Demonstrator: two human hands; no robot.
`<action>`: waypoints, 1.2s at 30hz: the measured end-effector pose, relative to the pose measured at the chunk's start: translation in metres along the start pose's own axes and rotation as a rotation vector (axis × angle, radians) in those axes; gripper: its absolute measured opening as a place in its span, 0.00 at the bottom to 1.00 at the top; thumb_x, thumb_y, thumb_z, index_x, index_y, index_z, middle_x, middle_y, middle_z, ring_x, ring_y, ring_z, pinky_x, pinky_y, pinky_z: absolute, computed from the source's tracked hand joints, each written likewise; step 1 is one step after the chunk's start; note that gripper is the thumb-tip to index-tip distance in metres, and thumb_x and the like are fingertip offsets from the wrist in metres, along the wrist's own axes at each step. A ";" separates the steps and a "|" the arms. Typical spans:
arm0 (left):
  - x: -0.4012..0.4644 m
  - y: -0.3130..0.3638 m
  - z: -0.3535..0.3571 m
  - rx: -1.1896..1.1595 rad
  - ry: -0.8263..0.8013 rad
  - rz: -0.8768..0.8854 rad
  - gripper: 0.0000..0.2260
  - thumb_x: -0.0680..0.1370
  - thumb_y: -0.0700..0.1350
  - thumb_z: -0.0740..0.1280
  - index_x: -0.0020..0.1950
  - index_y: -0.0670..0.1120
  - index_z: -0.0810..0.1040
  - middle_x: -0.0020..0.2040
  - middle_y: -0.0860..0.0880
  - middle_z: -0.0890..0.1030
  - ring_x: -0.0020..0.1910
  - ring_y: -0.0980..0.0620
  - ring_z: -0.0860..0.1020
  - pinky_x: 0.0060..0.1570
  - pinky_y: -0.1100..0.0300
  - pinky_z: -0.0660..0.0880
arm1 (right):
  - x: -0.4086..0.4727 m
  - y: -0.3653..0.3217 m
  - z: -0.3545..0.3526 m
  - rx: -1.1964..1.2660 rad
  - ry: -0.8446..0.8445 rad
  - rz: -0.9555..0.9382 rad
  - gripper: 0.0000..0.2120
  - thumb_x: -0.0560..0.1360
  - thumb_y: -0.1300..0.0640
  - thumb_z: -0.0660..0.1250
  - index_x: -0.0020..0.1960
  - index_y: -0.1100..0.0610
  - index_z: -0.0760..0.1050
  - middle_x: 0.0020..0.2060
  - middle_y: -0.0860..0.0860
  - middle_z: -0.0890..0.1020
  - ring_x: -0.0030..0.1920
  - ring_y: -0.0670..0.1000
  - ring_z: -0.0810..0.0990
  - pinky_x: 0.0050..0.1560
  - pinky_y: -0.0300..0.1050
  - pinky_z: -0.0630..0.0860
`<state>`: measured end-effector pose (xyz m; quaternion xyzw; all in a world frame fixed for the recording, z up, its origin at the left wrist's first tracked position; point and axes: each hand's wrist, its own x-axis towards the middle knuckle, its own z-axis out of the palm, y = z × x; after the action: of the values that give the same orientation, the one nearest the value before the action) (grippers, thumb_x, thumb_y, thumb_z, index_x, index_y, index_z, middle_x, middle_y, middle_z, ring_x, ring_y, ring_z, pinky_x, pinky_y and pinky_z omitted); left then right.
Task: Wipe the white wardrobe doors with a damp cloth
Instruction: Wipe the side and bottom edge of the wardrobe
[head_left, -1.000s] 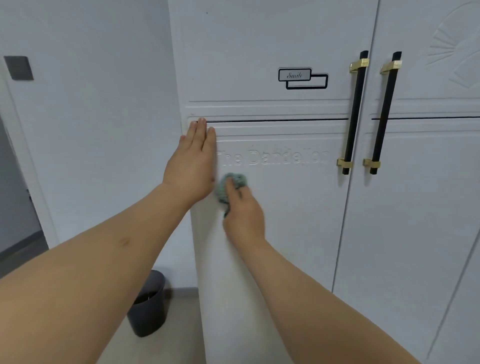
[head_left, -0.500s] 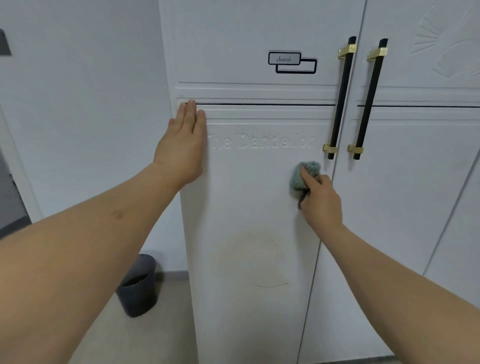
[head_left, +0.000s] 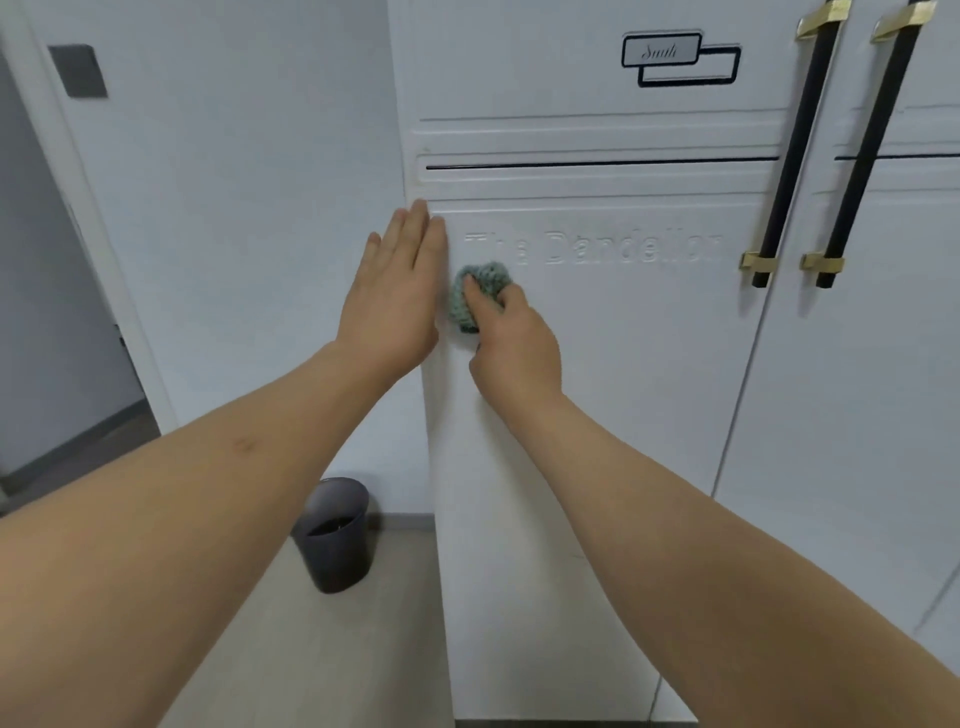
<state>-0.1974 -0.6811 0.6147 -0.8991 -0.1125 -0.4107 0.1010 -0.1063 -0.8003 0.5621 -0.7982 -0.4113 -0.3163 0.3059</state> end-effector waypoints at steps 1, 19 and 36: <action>-0.003 0.001 0.003 -0.009 -0.004 0.001 0.39 0.74 0.30 0.64 0.81 0.39 0.50 0.82 0.39 0.48 0.81 0.39 0.47 0.79 0.43 0.47 | -0.009 -0.001 0.010 -0.064 -0.047 -0.064 0.36 0.71 0.65 0.61 0.77 0.46 0.66 0.64 0.57 0.72 0.48 0.61 0.76 0.40 0.49 0.75; -0.019 0.050 0.040 0.018 -0.099 -0.019 0.48 0.71 0.37 0.74 0.81 0.50 0.47 0.81 0.36 0.41 0.79 0.31 0.42 0.77 0.37 0.50 | -0.018 0.153 -0.106 -0.262 0.036 -0.044 0.24 0.77 0.57 0.63 0.72 0.44 0.74 0.59 0.60 0.75 0.52 0.65 0.77 0.44 0.48 0.71; -0.025 0.062 0.056 0.208 -0.122 -0.050 0.50 0.71 0.39 0.74 0.82 0.47 0.42 0.79 0.32 0.39 0.78 0.28 0.42 0.76 0.36 0.55 | -0.146 0.194 -0.015 -0.418 -0.749 -0.221 0.27 0.79 0.61 0.62 0.74 0.41 0.70 0.59 0.52 0.73 0.55 0.58 0.75 0.46 0.47 0.71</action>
<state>-0.1557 -0.7279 0.5547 -0.9040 -0.1828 -0.3438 0.1764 -0.0129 -0.9709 0.4161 -0.8538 -0.5037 -0.1125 -0.0678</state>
